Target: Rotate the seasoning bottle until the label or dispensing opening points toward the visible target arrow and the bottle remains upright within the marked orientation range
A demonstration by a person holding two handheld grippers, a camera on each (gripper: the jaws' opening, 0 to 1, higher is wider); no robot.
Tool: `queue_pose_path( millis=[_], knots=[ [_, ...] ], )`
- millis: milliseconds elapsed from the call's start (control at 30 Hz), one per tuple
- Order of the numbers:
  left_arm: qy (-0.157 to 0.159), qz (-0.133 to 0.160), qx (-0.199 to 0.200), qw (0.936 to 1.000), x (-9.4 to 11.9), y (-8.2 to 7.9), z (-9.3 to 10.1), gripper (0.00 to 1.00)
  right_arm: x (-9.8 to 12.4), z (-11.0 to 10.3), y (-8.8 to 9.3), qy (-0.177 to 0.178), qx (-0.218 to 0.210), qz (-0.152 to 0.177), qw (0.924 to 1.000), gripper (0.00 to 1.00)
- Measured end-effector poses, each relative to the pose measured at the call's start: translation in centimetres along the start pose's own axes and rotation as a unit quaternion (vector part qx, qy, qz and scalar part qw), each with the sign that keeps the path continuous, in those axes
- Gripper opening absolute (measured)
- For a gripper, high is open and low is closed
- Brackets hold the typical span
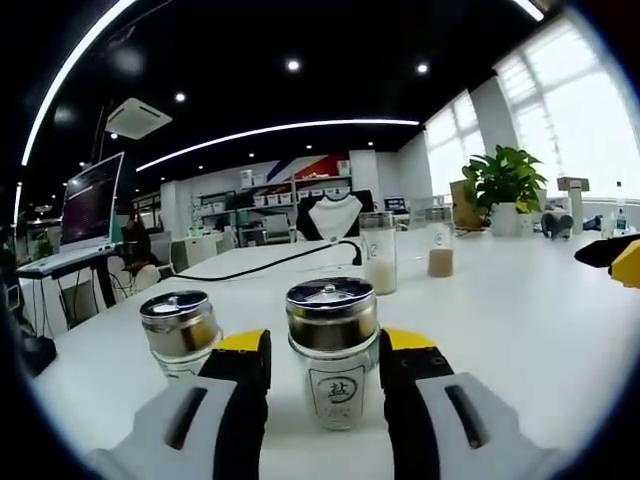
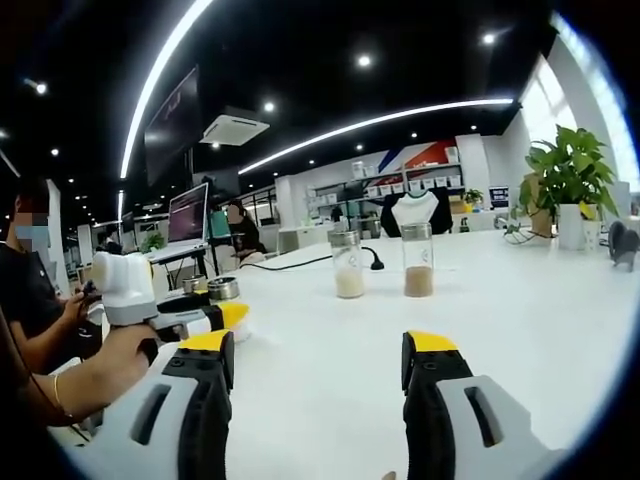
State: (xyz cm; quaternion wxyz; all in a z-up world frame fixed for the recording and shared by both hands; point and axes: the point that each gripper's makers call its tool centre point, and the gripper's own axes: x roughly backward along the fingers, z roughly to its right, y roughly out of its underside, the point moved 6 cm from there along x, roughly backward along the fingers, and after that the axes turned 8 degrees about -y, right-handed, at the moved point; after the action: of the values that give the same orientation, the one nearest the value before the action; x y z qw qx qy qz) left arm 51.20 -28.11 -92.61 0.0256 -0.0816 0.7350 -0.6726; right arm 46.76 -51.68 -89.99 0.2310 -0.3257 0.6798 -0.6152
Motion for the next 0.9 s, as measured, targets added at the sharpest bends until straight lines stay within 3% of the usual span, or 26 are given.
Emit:
queue_pose_path(
  millis=[300,900],
  knots=[
    [0.006,0.006,0.001,1.0,0.15,0.06,0.47,0.37,0.18,0.26,-0.02,0.003,0.001,-0.002,1.0,0.67],
    [-0.003,0.012,0.011,0.9999,0.84,0.18,0.22,0.37,0.64,0.13,0.04,0.004,-0.001,0.004,1.0,0.67]
  ],
)
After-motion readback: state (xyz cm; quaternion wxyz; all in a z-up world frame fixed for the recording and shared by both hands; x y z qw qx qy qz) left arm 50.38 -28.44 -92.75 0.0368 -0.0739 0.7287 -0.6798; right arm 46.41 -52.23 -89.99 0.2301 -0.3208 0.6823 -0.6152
